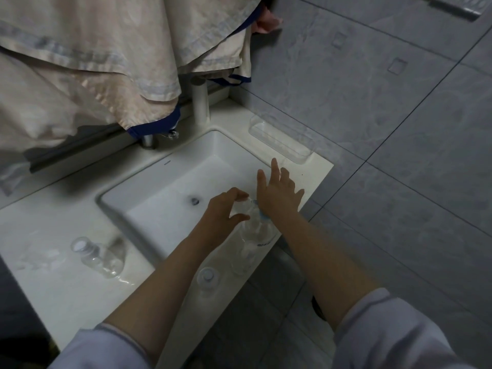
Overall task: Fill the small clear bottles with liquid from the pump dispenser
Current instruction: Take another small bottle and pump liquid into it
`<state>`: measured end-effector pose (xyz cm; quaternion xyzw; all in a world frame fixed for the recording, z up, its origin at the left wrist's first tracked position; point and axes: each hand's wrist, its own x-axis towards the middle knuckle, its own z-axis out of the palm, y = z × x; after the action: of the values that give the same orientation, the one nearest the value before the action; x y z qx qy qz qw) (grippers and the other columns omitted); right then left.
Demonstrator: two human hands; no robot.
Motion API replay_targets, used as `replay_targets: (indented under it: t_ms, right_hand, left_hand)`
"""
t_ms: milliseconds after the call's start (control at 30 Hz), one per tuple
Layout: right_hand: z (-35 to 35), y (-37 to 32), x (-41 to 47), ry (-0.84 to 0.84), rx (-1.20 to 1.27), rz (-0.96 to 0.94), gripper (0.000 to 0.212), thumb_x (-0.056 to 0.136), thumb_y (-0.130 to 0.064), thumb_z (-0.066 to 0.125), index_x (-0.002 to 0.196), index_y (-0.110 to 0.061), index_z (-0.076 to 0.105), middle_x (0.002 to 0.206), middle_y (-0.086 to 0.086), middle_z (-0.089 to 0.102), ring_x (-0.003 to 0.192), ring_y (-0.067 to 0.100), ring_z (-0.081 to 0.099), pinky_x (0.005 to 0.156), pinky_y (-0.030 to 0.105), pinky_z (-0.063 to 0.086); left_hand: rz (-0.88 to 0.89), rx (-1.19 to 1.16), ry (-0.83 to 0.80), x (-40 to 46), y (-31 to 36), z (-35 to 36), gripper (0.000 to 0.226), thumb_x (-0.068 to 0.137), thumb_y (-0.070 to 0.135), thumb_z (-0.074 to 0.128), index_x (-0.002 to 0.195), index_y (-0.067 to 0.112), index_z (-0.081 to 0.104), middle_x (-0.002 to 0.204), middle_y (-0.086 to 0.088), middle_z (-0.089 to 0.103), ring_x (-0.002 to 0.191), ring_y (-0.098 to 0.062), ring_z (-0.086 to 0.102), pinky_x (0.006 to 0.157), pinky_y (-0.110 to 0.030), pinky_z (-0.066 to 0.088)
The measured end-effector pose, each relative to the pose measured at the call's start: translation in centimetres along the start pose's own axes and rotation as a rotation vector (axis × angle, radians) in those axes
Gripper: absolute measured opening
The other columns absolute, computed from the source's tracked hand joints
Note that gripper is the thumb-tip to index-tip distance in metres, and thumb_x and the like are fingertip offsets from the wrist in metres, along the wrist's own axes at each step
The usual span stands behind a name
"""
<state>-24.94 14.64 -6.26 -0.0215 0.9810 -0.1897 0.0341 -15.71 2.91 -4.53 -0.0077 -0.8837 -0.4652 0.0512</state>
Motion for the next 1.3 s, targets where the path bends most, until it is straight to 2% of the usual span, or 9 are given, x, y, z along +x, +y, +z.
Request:
replay_targets:
  t_ms: [167, 467, 667, 867, 1000, 1100, 1300]
  right_hand:
    - [-0.2, -0.2, 0.0, -0.015, -0.016, -0.041, 0.062, 0.096, -0.059, 0.009, 0.151, -0.033, -0.004, 0.159, 0.003, 0.010, 0.143, 0.029, 0.016, 0.112, 0.059, 0.002]
    - [-0.4, -0.2, 0.1, 0.000, -0.014, -0.027, 0.061, 0.096, -0.057, 0.010, 0.151, -0.032, -0.004, 0.159, 0.003, 0.011, 0.144, 0.028, 0.015, 0.112, 0.059, 0.001]
    - [-0.5, -0.2, -0.2, -0.007, -0.026, -0.037, 0.062, 0.096, -0.058, 0.009, 0.151, -0.032, -0.006, 0.159, 0.004, 0.008, 0.144, 0.027, 0.013, 0.114, 0.058, 0.000]
    - [-1.1, -0.6, 0.0, 0.073, -0.015, -0.083, 0.065, 0.093, -0.064, 0.009, 0.150, -0.036, -0.002, 0.159, 0.004, 0.011, 0.144, 0.029, 0.015, 0.113, 0.057, 0.002]
    - [-0.5, -0.2, -0.3, 0.018, -0.015, -0.036, 0.066, 0.092, -0.065, 0.007, 0.151, -0.035, -0.003, 0.159, 0.004, 0.010, 0.145, 0.029, 0.013, 0.113, 0.058, 0.000]
    - [-0.4, -0.2, -0.3, 0.009, -0.017, -0.033, 0.065, 0.093, -0.064, 0.007, 0.150, -0.035, -0.004, 0.159, 0.004, 0.009, 0.145, 0.028, 0.012, 0.113, 0.058, -0.001]
    - [-0.9, -0.4, 0.3, 0.027, -0.012, -0.059, 0.068, 0.092, -0.065, 0.009, 0.151, -0.033, -0.001, 0.159, 0.003, 0.011, 0.143, 0.029, 0.017, 0.113, 0.058, 0.004]
  left_hand:
    - [-0.003, -0.006, 0.018, -0.3, -0.1, -0.1, 0.041, 0.083, 0.013, 0.066, 0.119, 0.000, 0.053, 0.121, -0.012, 0.059, 0.114, -0.021, 0.055, 0.094, -0.016, 0.036]
    - [-0.006, 0.020, 0.016, 0.2, -0.3, 0.1, 0.041, 0.082, 0.015, 0.067, 0.117, 0.002, 0.053, 0.117, -0.013, 0.061, 0.109, -0.023, 0.058, 0.096, -0.025, 0.041]
    - [-0.002, 0.035, 0.029, -0.1, -0.6, 0.3, 0.040, 0.081, 0.016, 0.069, 0.116, 0.003, 0.055, 0.115, -0.012, 0.062, 0.108, -0.022, 0.059, 0.093, -0.024, 0.042]
    - [-0.030, -0.003, 0.038, -0.1, -0.2, 0.0, 0.038, 0.083, 0.015, 0.066, 0.117, 0.003, 0.055, 0.116, -0.013, 0.061, 0.108, -0.023, 0.057, 0.095, -0.027, 0.041]
    - [-0.053, -0.006, -0.005, -0.2, -0.1, 0.1, 0.046, 0.084, 0.023, 0.062, 0.121, -0.003, 0.052, 0.122, -0.017, 0.058, 0.113, -0.025, 0.056, 0.099, -0.025, 0.040]
    - [-0.029, -0.005, 0.006, -0.3, 0.1, 0.0, 0.042, 0.082, 0.015, 0.067, 0.118, -0.001, 0.053, 0.118, -0.015, 0.060, 0.111, -0.024, 0.057, 0.099, -0.030, 0.043]
    - [-0.012, -0.002, 0.013, -0.2, 0.6, -0.3, 0.041, 0.082, 0.012, 0.067, 0.117, -0.002, 0.053, 0.117, -0.016, 0.061, 0.110, -0.025, 0.058, 0.099, -0.031, 0.043]
